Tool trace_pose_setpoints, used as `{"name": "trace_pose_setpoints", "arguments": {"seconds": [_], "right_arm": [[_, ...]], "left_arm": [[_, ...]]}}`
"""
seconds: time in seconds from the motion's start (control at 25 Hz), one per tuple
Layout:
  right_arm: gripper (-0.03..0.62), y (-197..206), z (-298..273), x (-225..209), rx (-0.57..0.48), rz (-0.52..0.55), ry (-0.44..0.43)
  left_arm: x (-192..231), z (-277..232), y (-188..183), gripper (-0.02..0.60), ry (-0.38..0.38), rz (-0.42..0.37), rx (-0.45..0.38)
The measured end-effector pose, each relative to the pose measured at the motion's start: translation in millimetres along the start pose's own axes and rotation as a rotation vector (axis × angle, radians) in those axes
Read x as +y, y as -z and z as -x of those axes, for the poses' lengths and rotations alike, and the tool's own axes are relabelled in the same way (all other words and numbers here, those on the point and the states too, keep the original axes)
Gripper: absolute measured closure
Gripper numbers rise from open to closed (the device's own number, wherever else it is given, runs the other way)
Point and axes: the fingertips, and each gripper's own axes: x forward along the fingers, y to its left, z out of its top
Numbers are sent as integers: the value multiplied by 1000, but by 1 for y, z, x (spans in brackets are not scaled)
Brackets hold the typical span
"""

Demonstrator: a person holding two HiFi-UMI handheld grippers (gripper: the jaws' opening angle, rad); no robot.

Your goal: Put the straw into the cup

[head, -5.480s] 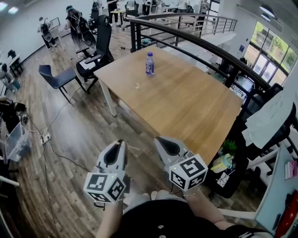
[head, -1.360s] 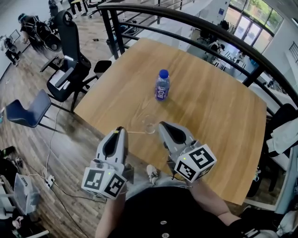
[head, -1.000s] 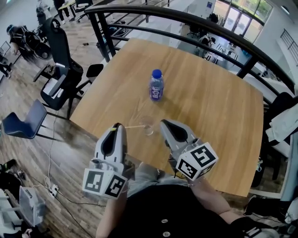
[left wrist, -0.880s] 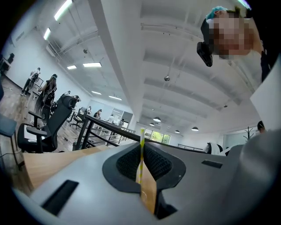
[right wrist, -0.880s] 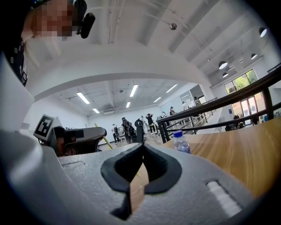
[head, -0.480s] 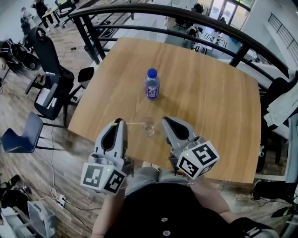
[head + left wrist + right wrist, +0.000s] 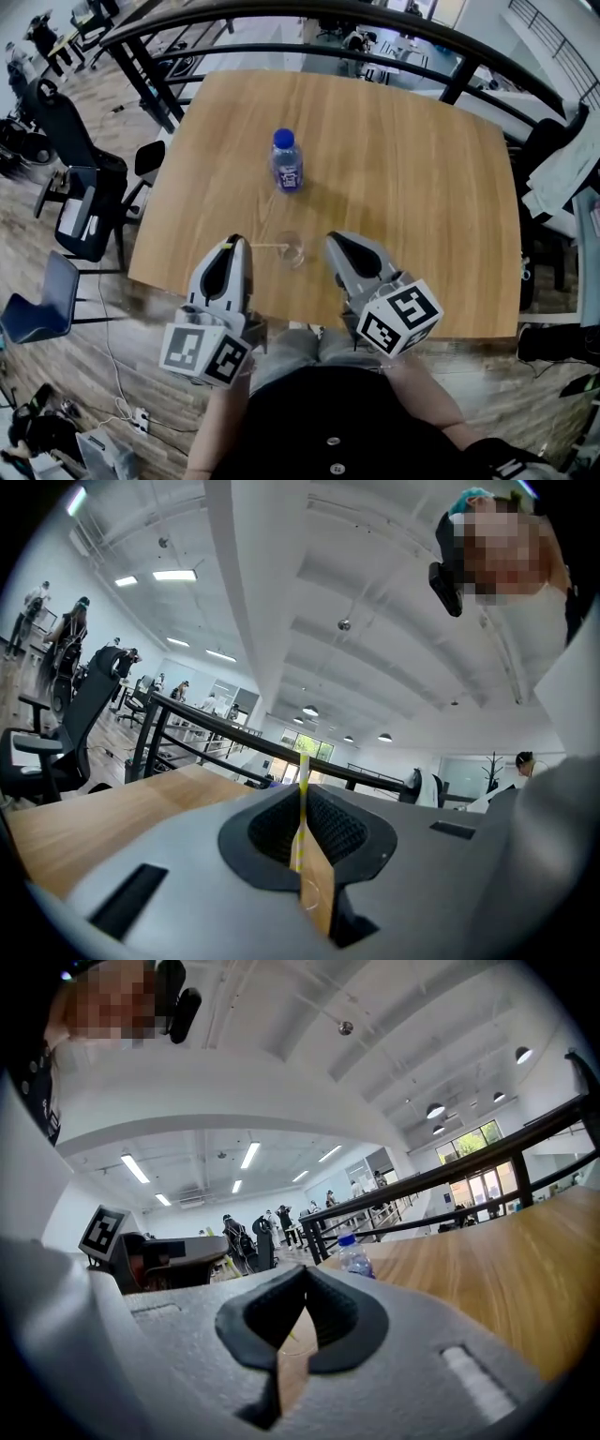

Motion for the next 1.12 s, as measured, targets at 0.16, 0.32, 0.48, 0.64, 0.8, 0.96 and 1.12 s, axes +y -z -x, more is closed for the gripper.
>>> {"name": "trace_pose_setpoints", "arguments": {"seconds": [0.16, 0.32, 0.48, 0.64, 0.8, 0.96, 1.12], "right_arm": [[595, 6, 3, -8, 16, -16, 39], [595, 14, 5, -16, 33, -29, 65], [595, 24, 0, -18, 58, -42, 74], [595, 33, -6, -21, 79, -54, 85], [595, 38, -8, -26, 93, -66, 100], [595, 46, -9, -29, 106, -81, 114], [595, 53, -11, -31, 120, -92, 124]], "left_arm": [[6, -9, 10, 546, 18, 12, 38], [12, -20, 26, 546, 27, 28, 79], [16, -31, 42, 546, 56, 36, 124], [20, -40, 59, 546, 75, 46, 172], [20, -47, 74, 546, 94, 53, 210], [20, -52, 87, 546, 115, 42, 238], [24, -53, 99, 546, 112, 46, 268]]}}
